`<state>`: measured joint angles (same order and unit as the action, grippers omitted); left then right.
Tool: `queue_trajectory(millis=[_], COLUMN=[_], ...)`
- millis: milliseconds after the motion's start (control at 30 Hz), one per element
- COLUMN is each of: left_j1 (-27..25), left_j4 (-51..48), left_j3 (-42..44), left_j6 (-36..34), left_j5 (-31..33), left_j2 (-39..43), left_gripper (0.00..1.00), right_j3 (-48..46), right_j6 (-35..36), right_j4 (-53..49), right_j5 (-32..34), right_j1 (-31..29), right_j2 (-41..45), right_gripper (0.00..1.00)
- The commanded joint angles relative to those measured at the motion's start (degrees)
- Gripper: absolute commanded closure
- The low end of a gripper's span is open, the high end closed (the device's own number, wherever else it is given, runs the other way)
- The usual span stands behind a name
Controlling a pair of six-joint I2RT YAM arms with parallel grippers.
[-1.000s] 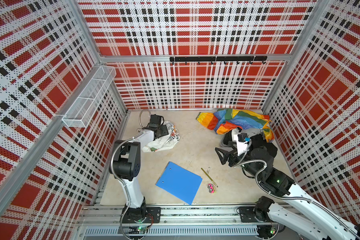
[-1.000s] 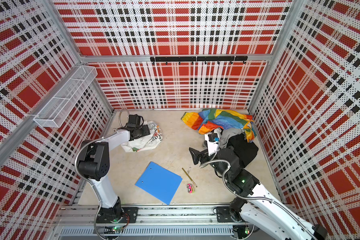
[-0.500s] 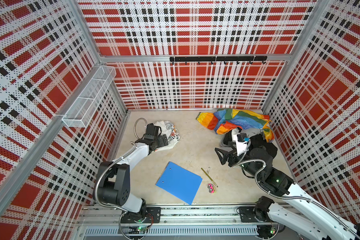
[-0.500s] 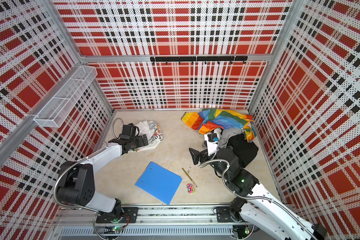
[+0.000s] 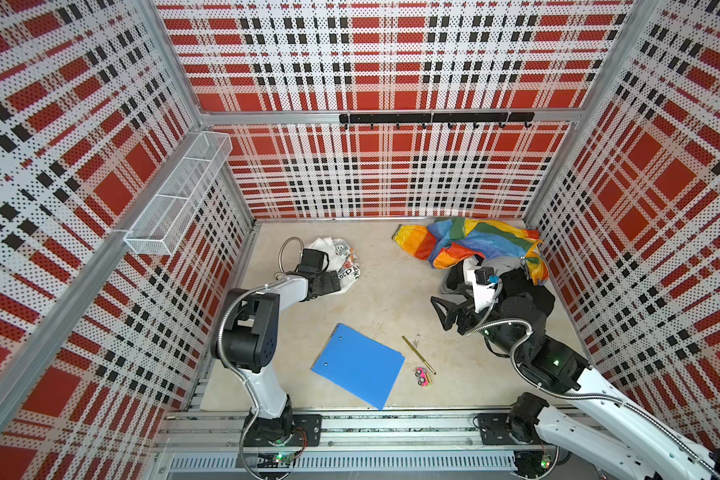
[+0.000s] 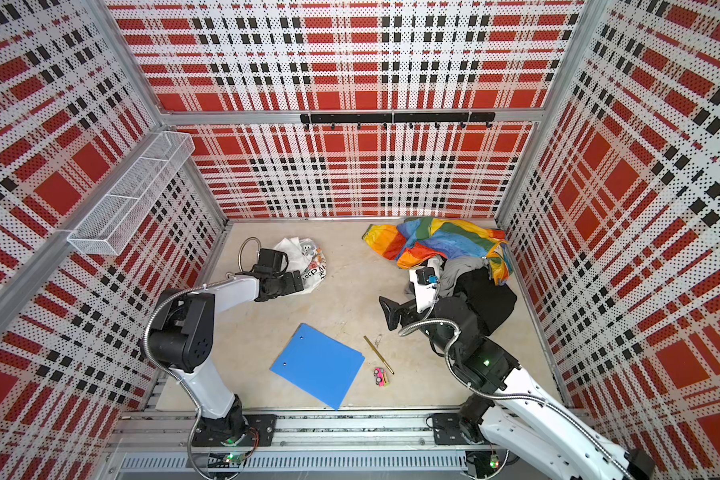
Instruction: Pick out a specific cloth from the pile
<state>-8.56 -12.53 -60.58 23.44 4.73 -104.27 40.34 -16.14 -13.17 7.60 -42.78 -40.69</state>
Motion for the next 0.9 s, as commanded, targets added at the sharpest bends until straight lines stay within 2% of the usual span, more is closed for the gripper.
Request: queue_trajectory(millis=[0,300,533,700,800,867], left_j1=[1.58,2.65,1.47,-1.2,-3.01,-3.39], left_j4=[2.74,2.31,2.51,1.69,1.78,3.72], left_j3=[-1.93,-2.35,3.5,8.0,11.02,13.97], left_j6=[-0.42,0.0,-0.52,-1.32,-2.44,-2.44], left_j5=[-0.53,-0.07,1.76,1.85,2.54,3.47], left_j2=[-2.09,-0.27,12.42,22.9,29.05,32.98], left_gripper=[0.03,0.01,0.01,0.01,0.01,0.01], right_j3=[-0.45,-0.86,-1.79,-2.06,-2.31,-3.25], right_j6=[-0.28,-0.4,0.93,1.44,0.96,0.66], right_j4=[1.12,0.35,-0.52,-0.57,-2.41,-2.58], right_j5=[0.99,2.12,9.11,11.7,15.08,14.74], right_j1=[-0.28,-0.28,-0.27,0.09,1.39,3.79], right_j2=[1.31,2.19,1.49,1.36,-0.11,-0.87], right_gripper=[0.03,0.02,0.0,0.0,0.0,0.0])
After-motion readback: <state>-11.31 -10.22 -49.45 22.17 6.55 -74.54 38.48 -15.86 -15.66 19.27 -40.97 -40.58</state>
